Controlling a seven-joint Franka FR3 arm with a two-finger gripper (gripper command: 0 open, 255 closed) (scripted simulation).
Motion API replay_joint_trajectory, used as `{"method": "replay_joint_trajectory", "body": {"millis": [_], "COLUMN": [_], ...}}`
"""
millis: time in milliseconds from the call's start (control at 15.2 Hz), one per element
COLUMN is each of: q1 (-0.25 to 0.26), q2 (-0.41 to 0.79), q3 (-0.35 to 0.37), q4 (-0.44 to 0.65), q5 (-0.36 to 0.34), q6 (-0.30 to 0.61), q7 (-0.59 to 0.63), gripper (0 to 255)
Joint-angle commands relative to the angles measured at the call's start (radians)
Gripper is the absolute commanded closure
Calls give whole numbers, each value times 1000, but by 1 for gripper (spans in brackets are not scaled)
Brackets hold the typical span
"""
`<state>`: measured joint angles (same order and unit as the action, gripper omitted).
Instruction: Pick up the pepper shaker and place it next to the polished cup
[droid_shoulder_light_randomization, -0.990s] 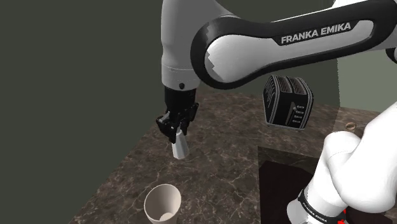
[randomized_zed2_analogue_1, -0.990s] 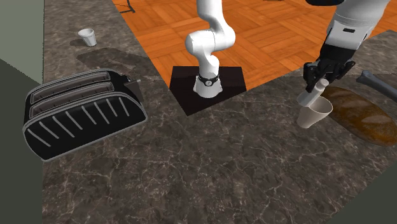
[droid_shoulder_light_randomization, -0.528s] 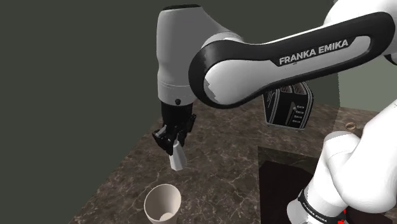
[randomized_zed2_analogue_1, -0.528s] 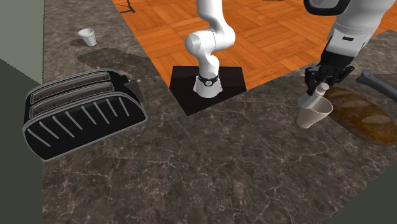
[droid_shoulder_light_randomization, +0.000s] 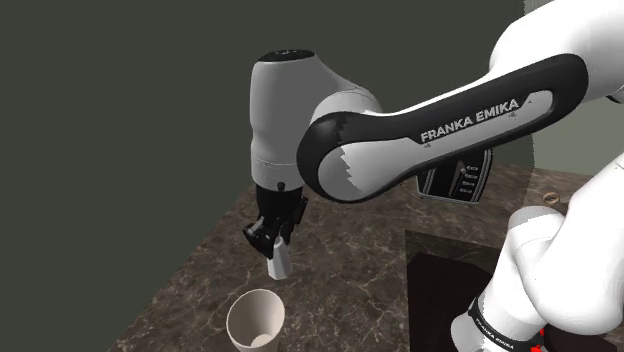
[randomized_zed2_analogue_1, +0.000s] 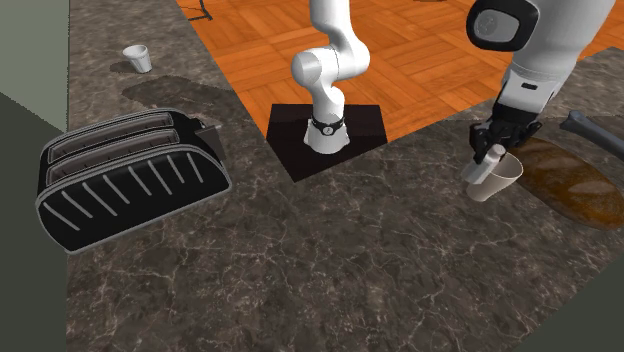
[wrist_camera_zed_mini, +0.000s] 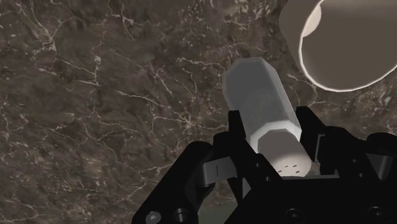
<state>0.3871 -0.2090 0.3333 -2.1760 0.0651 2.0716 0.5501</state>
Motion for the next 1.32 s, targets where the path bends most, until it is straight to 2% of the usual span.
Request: {"method": "replay_joint_trajectory", "body": {"millis": [0,1254], "q1": [1,-1], "q2": [6,122], "q3": [3,22], "q4": [-20,-172], "q5": [-1,-41], "q6": [26,289], "q7": [4,37], "gripper": [255,255]}}
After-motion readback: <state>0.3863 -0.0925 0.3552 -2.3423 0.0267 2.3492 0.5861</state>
